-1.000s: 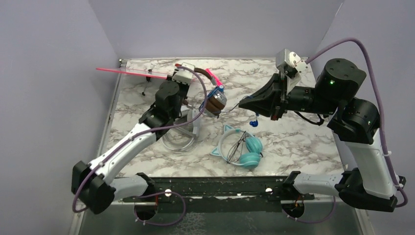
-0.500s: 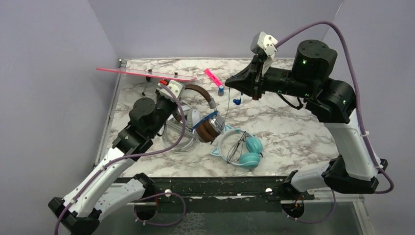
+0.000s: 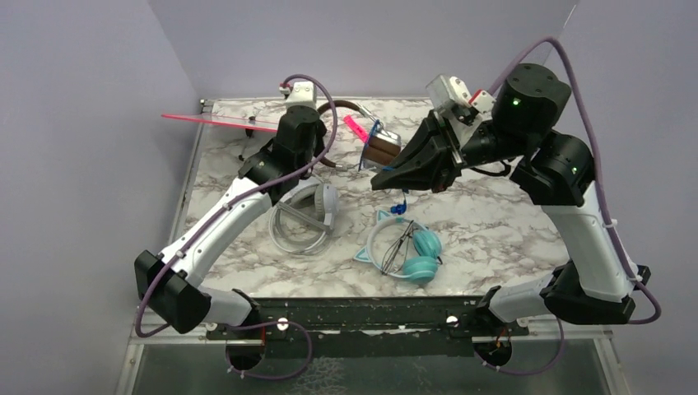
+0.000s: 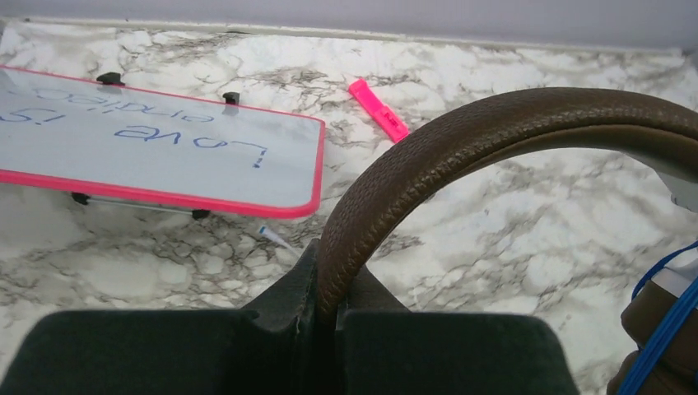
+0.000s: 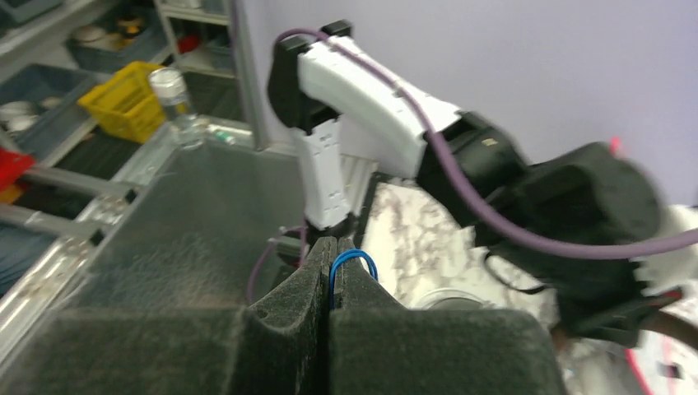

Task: Wrap the headphones
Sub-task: Wrap the headphones cable around the headphones.

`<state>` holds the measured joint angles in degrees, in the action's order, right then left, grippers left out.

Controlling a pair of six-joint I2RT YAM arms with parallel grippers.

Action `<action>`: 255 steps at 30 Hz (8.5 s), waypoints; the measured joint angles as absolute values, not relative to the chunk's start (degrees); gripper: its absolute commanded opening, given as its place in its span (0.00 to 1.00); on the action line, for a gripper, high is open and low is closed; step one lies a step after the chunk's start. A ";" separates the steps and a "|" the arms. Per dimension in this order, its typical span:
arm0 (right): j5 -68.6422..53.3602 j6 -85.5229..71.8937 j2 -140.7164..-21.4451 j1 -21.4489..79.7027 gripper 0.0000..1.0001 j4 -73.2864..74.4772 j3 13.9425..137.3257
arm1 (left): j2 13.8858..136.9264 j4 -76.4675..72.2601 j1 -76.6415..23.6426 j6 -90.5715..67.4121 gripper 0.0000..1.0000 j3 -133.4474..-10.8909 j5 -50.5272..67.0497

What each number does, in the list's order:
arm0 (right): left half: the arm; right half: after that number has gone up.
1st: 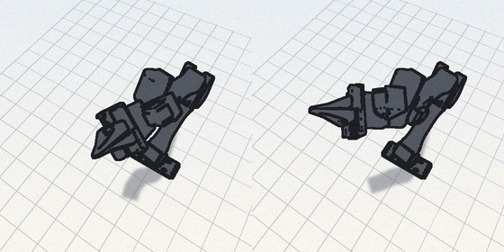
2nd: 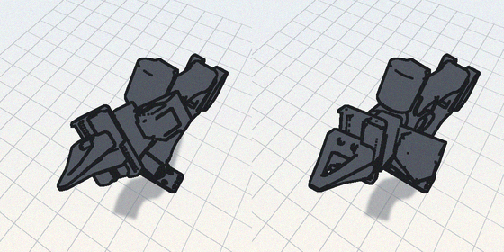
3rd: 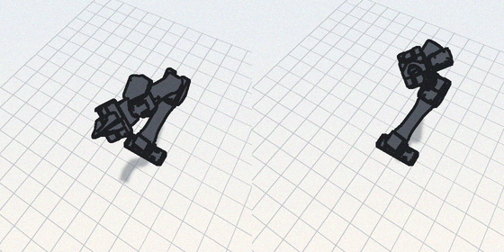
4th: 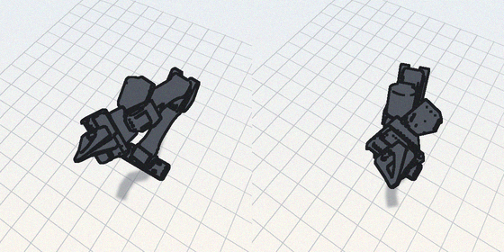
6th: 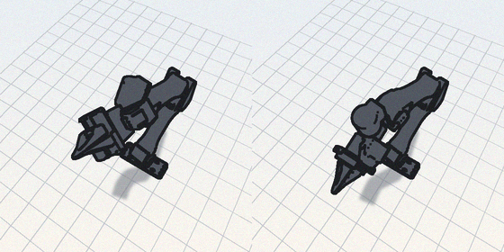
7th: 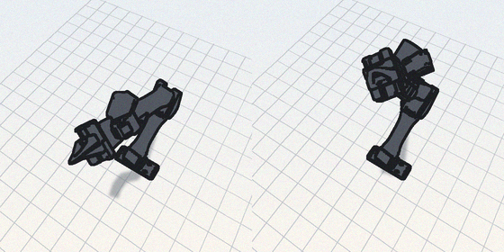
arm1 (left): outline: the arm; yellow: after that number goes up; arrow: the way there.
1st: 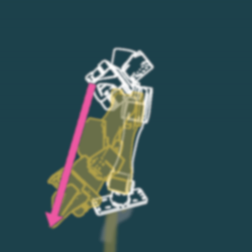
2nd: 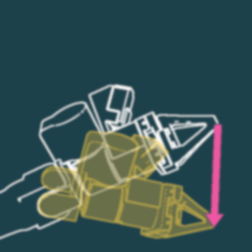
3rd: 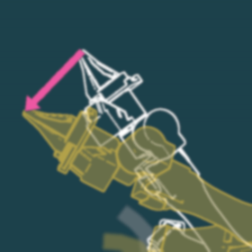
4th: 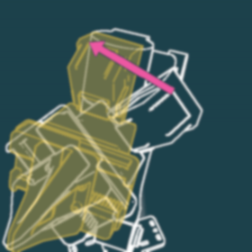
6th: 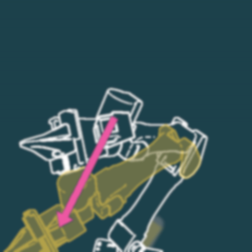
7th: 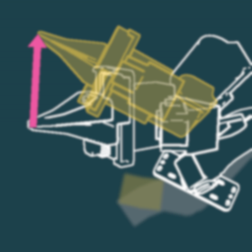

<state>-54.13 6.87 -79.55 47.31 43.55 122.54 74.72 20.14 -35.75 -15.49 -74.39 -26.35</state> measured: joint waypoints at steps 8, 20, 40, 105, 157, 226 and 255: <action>-63.99 1.30 -74.61 47.31 0.00 37.50 107.72 | 81.87 24.43 -30.17 -30.65 0.00 -83.79 -25.08; -67.79 -6.72 -68.93 47.31 0.01 27.29 104.18 | 87.68 21.80 -28.93 -36.80 0.00 -83.29 -20.05; -42.74 2.98 -83.57 47.31 0.01 41.32 127.35 | 69.76 3.66 -47.29 -11.57 0.00 -53.91 -29.85; -83.29 -29.15 -65.93 15.03 0.01 -20.32 56.66 | 48.97 3.33 -47.37 -17.91 0.00 -67.18 -11.44; -37.60 -35.09 -65.80 38.48 0.01 -22.59 50.33 | 67.81 -16.82 -47.37 -29.34 0.00 -75.33 -40.38; -15.99 -11.09 -68.36 28.32 0.69 44.27 96.23 | 60.55 19.68 -50.48 -3.84 0.00 -69.54 -21.04; -53.91 -16.84 -64.12 15.97 0.80 -4.60 58.43 | 68.25 20.73 -50.48 -17.67 0.00 -102.35 -27.55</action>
